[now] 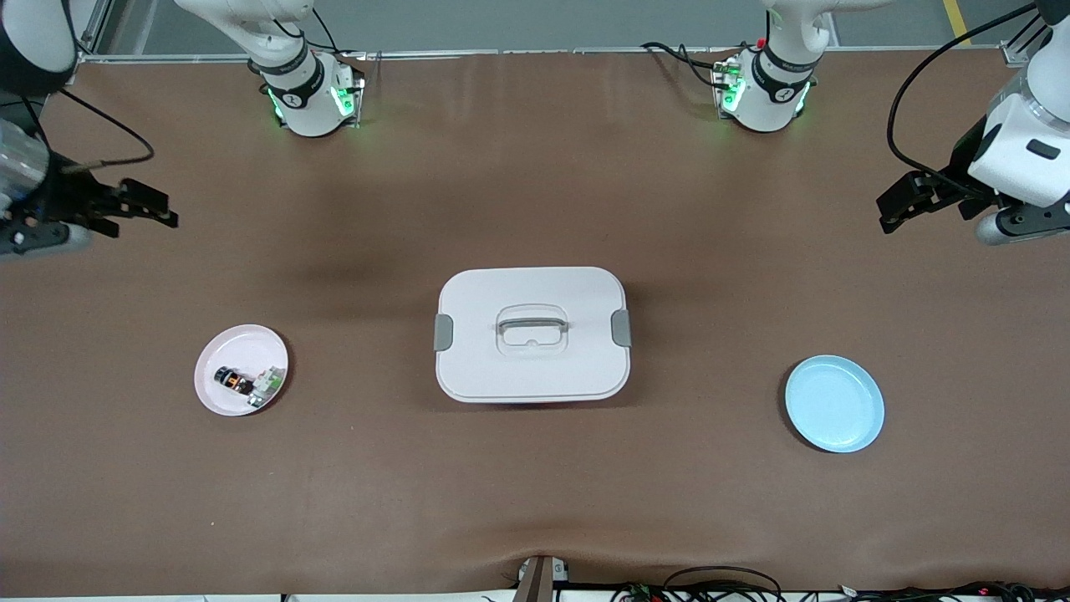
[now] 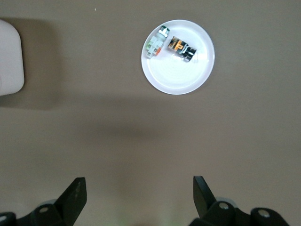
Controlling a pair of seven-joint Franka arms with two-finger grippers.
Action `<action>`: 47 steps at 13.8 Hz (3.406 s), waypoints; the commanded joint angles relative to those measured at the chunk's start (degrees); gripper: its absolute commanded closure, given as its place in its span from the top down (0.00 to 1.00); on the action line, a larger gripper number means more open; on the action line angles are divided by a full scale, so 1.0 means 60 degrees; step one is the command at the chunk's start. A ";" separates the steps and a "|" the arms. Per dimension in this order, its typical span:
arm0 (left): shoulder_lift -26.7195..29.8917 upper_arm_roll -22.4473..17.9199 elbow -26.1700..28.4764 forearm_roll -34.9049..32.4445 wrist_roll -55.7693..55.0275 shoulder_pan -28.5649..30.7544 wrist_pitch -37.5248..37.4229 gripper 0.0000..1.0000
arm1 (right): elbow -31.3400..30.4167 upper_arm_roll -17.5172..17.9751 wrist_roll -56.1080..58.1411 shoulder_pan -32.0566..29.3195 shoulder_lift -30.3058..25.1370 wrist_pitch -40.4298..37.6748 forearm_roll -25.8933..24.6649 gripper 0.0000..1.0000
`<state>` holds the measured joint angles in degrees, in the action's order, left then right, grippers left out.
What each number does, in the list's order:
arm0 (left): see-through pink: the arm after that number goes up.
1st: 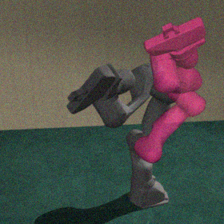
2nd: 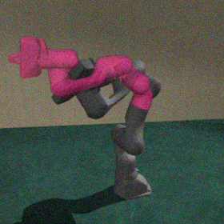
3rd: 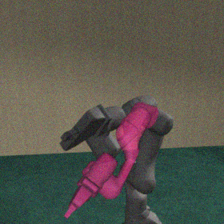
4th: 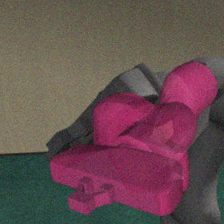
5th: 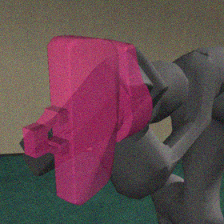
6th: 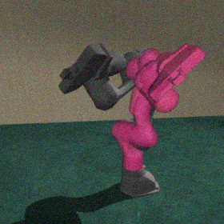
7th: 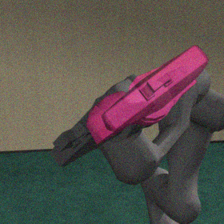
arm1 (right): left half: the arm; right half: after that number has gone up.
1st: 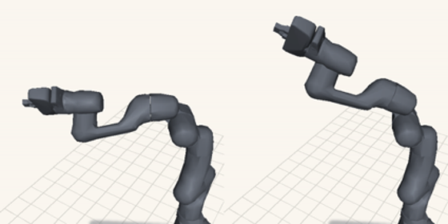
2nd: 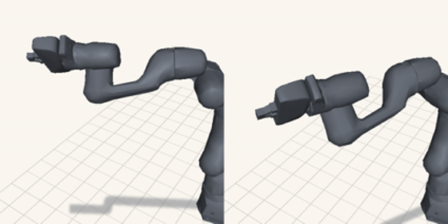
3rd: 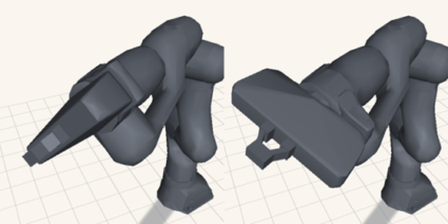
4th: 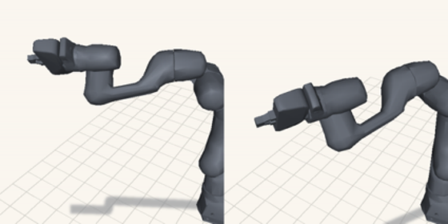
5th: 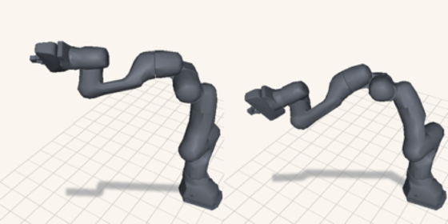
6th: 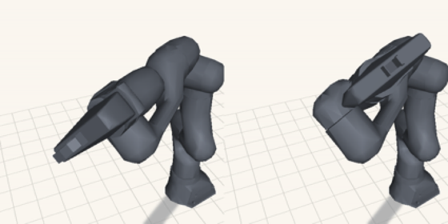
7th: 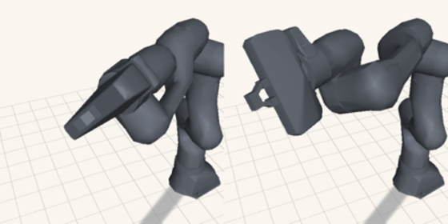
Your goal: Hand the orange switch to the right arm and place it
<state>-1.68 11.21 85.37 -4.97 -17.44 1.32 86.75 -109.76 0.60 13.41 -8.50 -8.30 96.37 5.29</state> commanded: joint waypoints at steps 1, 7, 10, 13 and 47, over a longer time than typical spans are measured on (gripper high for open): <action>0.0236 -0.0022 0.0157 0.0125 0.0168 0.0014 0.0044 1.00 | 0.0141 0.0090 -0.0228 -0.0266 -0.0258 0.0051 -0.0250 1.00; 0.0236 -0.0022 0.0157 0.0125 0.0153 0.0015 0.0044 1.00 | 0.1299 0.0134 -0.1561 -0.0253 0.0020 0.0065 -0.0251 1.00; 0.0236 -0.0022 0.0157 0.0125 0.0153 0.0015 0.0044 1.00 | 0.1812 0.0134 -0.1795 -0.0311 0.0108 0.0066 -0.0222 1.00; 0.0236 -0.0022 0.0142 0.0125 0.0168 0.0015 0.0059 1.00 | 0.2572 0.0134 -0.1723 -0.0223 0.0546 0.0081 -0.0251 1.00; 0.0162 -0.0095 -0.0078 0.0595 0.1750 0.0088 -0.0219 1.00 | 0.2383 -0.1478 -0.1752 0.1710 0.0123 -0.1456 -0.0984 1.00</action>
<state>-1.55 10.79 85.11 -0.89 -6.99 1.70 86.33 -96.54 -7.60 3.87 0.52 -6.80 89.83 0.40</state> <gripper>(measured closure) 0.000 0.000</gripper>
